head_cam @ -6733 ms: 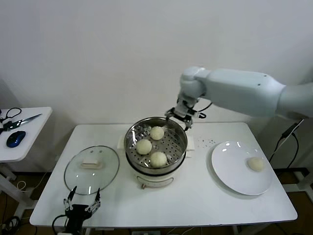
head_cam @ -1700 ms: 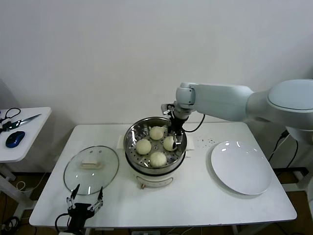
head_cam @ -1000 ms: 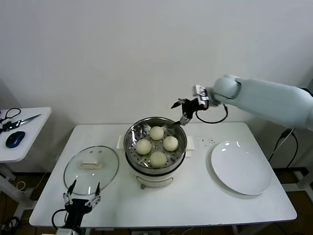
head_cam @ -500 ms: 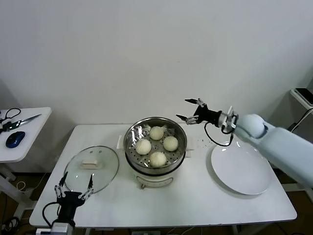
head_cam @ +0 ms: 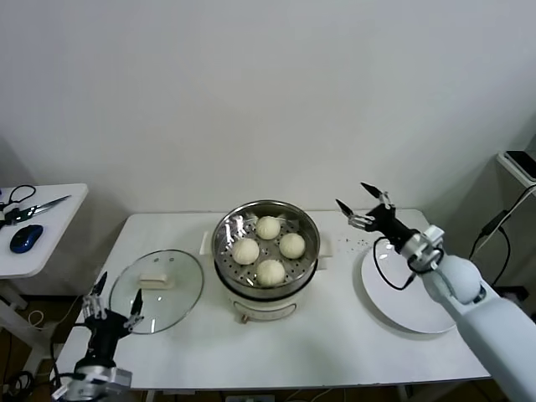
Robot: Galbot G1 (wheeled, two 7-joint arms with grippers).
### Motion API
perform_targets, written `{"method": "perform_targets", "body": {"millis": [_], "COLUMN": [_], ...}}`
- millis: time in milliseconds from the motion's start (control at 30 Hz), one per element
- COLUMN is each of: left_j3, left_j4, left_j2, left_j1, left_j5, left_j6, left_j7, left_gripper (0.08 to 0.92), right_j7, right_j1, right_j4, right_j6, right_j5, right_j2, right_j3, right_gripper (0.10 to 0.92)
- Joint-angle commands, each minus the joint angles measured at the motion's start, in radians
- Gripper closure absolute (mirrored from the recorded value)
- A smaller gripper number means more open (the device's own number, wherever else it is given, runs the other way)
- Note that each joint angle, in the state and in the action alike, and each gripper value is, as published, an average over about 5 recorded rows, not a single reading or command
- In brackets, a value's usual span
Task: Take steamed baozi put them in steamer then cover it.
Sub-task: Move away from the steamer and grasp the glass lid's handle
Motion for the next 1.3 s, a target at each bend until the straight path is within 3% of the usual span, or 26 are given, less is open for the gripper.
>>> {"method": "perform_targets", "body": {"millis": [33,233,500,1033,1300], "left_j3": [0.047,0.092,0.117,0.143,0.143], "left_j4": [0.129,0.342,0.506,0.713,0.745], "left_j2": [0.076,0.083,0.096,0.109,0.127], "left_j1": [-0.072,-0.172,-0.287,-0.48,-0.526], "left_j5": [0.703,0.688,0.615,0.612,0.595], "left_j6": [0.029,-0.039,-0.09,-0.081,-0.072], "left_j7": [0.006,-0.106,-0.123,-0.187,-0.199], "left_gripper": [0.177,0.177,0.177,0.177,0.177], "right_j7": [0.027,0.021,0.021,0.003,-0.011], "right_j1": [-0.434,-0.458,-0.448,-0.427,-0.429], "right_j4": [0.065,0.055,0.035,0.009,-0.008], "right_j6": [-0.008,-0.01,-0.02,-0.025,-0.018], "right_j5": [-0.089,-0.135,-0.187,-0.232,-0.264], "right_j2": [0.156,0.194,0.211,0.223,0.236], "right_j3": [0.412,0.41,0.395,0.396,0.397], "right_gripper": [0.203,0.203,0.203,0.203,0.203]}}
